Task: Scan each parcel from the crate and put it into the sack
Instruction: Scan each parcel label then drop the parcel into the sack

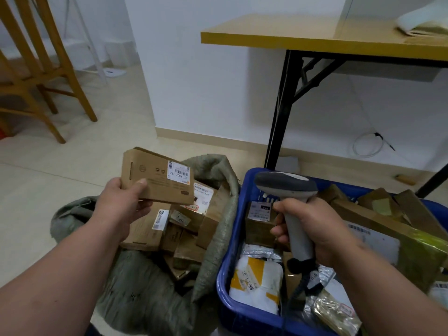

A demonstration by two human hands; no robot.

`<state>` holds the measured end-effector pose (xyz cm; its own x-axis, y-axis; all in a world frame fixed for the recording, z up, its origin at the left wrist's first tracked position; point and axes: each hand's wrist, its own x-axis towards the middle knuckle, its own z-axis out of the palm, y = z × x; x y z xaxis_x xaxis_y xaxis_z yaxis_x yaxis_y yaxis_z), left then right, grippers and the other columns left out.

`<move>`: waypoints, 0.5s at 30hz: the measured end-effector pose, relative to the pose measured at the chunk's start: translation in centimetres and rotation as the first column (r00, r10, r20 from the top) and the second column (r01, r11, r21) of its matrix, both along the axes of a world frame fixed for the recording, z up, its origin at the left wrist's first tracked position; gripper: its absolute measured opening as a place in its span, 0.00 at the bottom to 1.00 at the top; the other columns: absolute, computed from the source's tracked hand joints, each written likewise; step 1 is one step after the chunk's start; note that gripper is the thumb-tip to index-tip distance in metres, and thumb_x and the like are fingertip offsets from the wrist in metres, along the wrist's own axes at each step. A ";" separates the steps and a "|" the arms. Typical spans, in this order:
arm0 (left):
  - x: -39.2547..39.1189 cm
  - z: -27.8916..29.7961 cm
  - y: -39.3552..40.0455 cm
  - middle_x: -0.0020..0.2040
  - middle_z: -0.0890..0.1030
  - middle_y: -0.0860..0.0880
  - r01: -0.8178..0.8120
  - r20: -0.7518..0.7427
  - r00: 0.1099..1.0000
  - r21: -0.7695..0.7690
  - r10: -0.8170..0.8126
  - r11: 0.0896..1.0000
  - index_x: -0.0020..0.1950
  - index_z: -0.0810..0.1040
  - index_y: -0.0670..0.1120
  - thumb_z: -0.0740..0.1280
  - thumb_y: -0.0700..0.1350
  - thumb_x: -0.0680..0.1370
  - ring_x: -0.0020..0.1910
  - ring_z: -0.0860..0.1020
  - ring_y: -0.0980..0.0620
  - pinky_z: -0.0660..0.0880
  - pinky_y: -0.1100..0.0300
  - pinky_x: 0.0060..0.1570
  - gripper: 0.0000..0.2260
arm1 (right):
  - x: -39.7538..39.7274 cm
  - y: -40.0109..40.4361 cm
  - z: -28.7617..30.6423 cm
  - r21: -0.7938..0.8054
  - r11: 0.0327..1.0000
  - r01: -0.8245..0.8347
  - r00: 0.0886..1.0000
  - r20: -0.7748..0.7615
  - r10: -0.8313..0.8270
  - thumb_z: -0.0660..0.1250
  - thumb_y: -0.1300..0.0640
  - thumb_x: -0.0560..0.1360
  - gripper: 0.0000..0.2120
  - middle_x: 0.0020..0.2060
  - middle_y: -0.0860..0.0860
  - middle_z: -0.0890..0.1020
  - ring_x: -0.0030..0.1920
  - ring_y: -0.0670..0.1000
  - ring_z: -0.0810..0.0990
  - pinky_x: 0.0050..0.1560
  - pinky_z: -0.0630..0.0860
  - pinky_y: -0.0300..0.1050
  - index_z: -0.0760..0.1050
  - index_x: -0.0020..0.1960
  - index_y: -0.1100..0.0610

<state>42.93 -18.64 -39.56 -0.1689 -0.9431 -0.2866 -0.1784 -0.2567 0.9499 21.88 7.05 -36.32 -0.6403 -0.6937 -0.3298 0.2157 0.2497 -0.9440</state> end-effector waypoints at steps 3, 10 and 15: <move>0.7 -0.3 -0.5 0.50 0.81 0.48 -0.011 0.156 0.987 -0.217 0.046 0.976 0.53 0.73 0.54 0.69 0.47 0.78 0.45 0.82 0.46 0.82 0.48 0.42 0.06 | 0.4 -0.8 -0.5 0.034 0.999 -0.033 0.999 -0.023 0.034 0.71 0.59 0.73 0.07 0.32 0.55 0.82 0.32 0.54 0.83 0.29 0.77 0.42 0.79 0.45 0.63; 1.3 -1.9 -1.2 0.60 0.77 0.44 0.414 0.756 0.644 -0.218 -0.116 0.884 0.69 0.75 0.51 0.61 0.36 0.77 0.49 0.77 0.44 0.75 0.53 0.42 0.22 | 1.2 -2.4 -1.2 0.046 0.997 -0.060 0.998 -0.014 0.061 0.70 0.61 0.74 0.06 0.31 0.55 0.82 0.32 0.55 0.83 0.30 0.79 0.44 0.78 0.49 0.63; 0.8 -2.3 -0.5 0.63 0.76 0.42 0.410 0.747 0.613 -0.025 -0.255 0.912 0.74 0.69 0.53 0.54 0.33 0.78 0.45 0.78 0.48 0.75 0.58 0.36 0.27 | 1.5 -2.7 -1.3 0.069 0.996 -0.062 0.998 -0.006 0.063 0.70 0.61 0.74 0.06 0.32 0.57 0.81 0.29 0.53 0.82 0.28 0.77 0.41 0.77 0.48 0.64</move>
